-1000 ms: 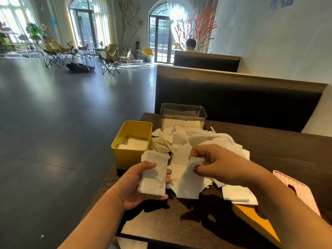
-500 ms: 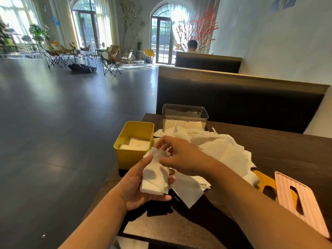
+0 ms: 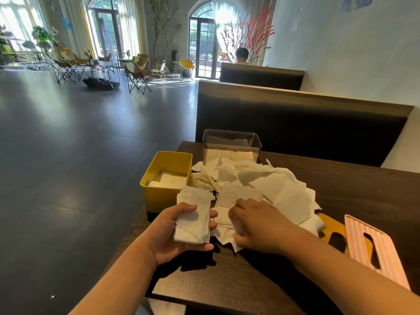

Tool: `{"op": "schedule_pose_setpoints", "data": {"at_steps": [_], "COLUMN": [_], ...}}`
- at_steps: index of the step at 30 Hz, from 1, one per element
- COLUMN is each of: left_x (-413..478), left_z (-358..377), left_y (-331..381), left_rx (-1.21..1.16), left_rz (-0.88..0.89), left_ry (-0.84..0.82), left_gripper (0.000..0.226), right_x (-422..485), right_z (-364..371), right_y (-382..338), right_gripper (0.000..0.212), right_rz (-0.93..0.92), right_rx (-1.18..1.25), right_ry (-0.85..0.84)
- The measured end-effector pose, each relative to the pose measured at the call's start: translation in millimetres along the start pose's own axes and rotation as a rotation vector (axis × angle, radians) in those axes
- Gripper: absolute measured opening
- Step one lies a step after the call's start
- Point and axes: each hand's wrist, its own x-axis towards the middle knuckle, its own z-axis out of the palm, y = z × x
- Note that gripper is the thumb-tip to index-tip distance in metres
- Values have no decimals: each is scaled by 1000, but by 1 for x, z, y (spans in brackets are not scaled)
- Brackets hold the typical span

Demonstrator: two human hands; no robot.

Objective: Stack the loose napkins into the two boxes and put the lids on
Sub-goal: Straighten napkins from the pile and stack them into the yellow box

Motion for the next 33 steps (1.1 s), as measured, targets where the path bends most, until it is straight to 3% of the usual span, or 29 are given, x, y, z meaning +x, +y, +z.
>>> {"op": "schedule_pose_setpoints", "data": {"at_steps": [7, 16, 24, 29, 33], "left_x": [-2, -2, -1, -3, -3], "left_z": [1, 0, 1, 3, 2], "left_y": [1, 1, 0, 0, 1], "left_rx": [18, 17, 36, 43, 29], "left_rz": [-17, -18, -26, -19, -9], "left_ry": [0, -1, 13, 12, 23], "left_gripper": [38, 38, 38, 38, 36], "right_x": [9, 13, 13, 14, 6], "right_z": [-5, -3, -4, -7, -19], "right_y": [6, 2, 9, 16, 19], "right_gripper": [42, 37, 24, 18, 18], "right_rz": [9, -37, 98, 319, 573], "right_rx": [114, -91, 149, 699, 1536], "right_ry": [8, 52, 175, 217, 249]}}
